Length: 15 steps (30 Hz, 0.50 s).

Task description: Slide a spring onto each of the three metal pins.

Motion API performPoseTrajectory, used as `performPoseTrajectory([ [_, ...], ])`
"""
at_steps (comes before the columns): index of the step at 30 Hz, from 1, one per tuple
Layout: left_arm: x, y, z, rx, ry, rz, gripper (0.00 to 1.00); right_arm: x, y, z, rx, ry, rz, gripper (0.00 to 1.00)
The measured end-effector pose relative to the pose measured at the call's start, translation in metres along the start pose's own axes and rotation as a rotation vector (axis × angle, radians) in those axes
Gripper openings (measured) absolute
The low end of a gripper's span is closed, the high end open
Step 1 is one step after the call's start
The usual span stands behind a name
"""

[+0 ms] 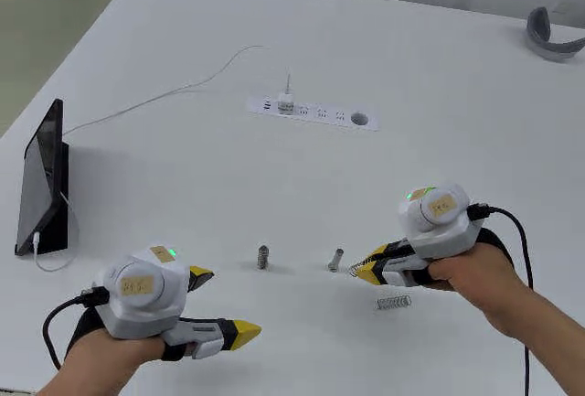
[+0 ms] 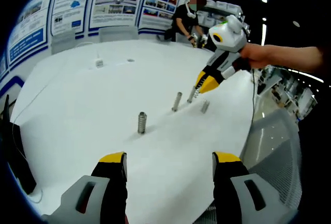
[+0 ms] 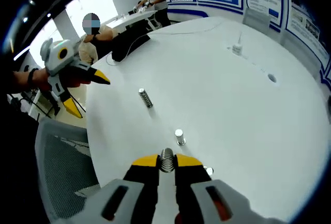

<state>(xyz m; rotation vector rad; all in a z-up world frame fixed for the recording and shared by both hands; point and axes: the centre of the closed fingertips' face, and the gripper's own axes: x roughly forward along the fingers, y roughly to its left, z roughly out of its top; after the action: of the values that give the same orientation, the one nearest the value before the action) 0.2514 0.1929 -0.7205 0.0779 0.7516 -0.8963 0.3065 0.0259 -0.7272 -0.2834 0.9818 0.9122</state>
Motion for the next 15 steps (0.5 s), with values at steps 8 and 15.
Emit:
performPoseTrajectory([
  [8, -0.004, 0.003, -0.002, -0.019, -0.002, 0.007, 0.69, 0.007, -0.009, 0.012, -0.019, 0.013, -0.02, 0.13],
  [15, -0.005, 0.004, -0.002, -0.023, -0.006, 0.01, 0.71, 0.013, -0.014, 0.017, -0.055, 0.03, -0.029, 0.13],
])
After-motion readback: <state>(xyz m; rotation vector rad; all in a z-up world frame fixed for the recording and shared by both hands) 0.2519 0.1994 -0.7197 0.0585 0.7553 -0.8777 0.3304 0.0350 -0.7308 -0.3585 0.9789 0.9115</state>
